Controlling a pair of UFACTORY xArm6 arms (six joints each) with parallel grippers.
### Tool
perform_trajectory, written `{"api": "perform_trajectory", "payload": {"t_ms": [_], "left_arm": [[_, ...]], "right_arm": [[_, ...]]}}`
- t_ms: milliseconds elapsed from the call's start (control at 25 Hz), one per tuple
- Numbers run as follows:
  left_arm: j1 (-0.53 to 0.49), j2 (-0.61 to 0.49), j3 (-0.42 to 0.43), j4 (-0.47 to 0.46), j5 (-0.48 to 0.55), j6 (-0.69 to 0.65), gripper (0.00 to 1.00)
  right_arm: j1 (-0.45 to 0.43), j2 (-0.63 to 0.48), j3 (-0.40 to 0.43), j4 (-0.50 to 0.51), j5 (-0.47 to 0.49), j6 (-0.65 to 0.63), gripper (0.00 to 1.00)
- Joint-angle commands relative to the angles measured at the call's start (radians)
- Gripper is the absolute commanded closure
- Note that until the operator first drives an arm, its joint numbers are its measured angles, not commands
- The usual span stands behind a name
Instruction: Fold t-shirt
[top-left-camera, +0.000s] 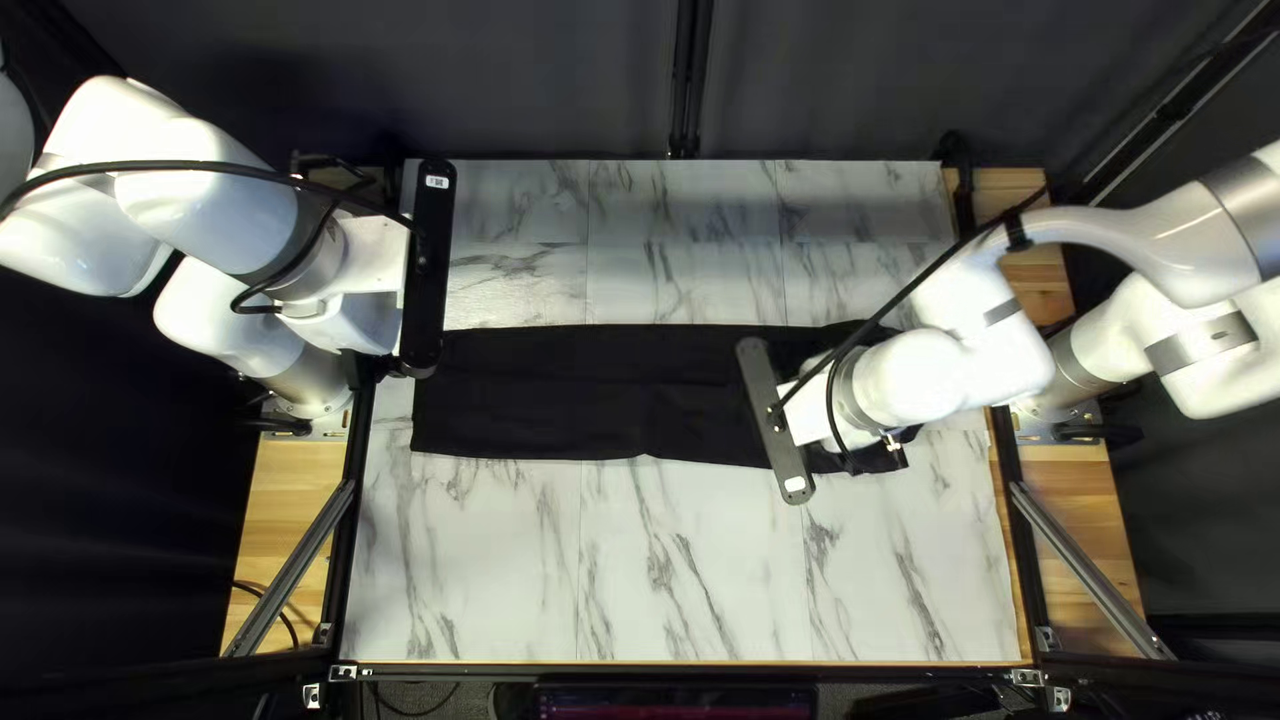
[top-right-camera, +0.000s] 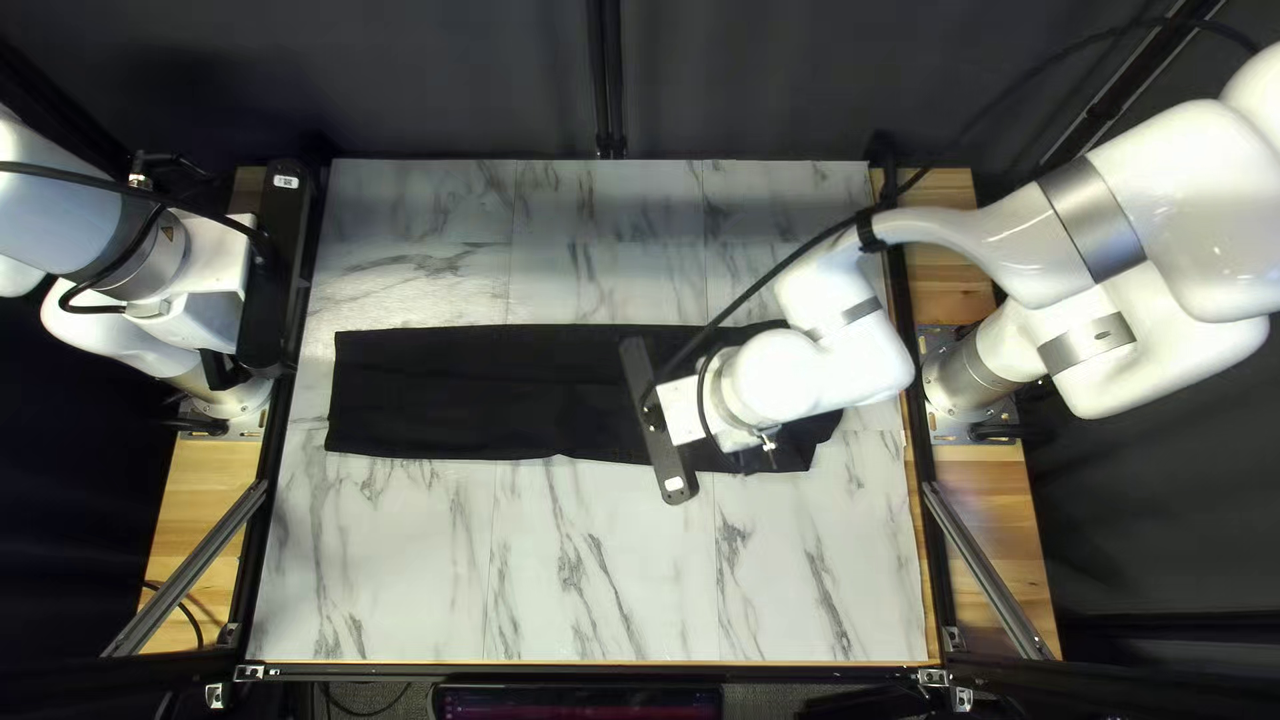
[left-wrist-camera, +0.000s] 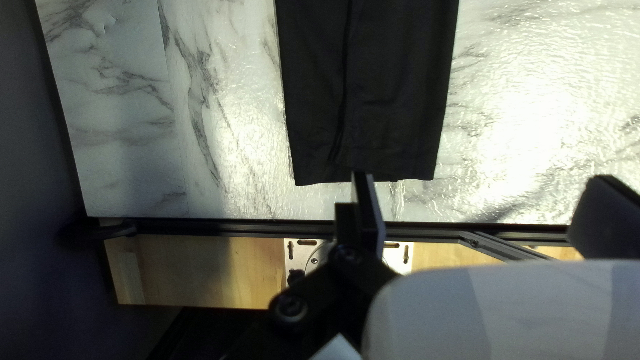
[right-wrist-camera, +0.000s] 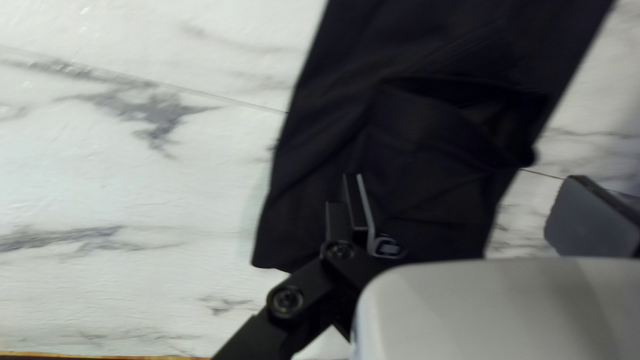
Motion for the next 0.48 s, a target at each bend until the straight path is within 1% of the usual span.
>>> {"api": "perform_trajectory", "payload": {"t_ms": [40, 240, 360, 480], "left_arm": [[0.000, 0.000, 0.000, 0.000, 0.000, 0.000, 0.00], [0.000, 0.000, 0.000, 0.000, 0.000, 0.000, 0.00], [0.000, 0.000, 0.000, 0.000, 0.000, 0.000, 0.00], [0.000, 0.000, 0.000, 0.000, 0.000, 0.000, 0.00]], "right_arm": [[-0.069, 0.094, -0.045, -0.097, -0.035, 0.061, 0.00], [-0.168, 0.143, -0.067, -0.226, -0.041, 0.182, 0.00], [-0.204, 0.161, -0.084, -0.277, -0.038, 0.252, 0.00], [-0.224, 0.175, -0.094, -0.306, -0.030, 0.307, 0.00]]}}
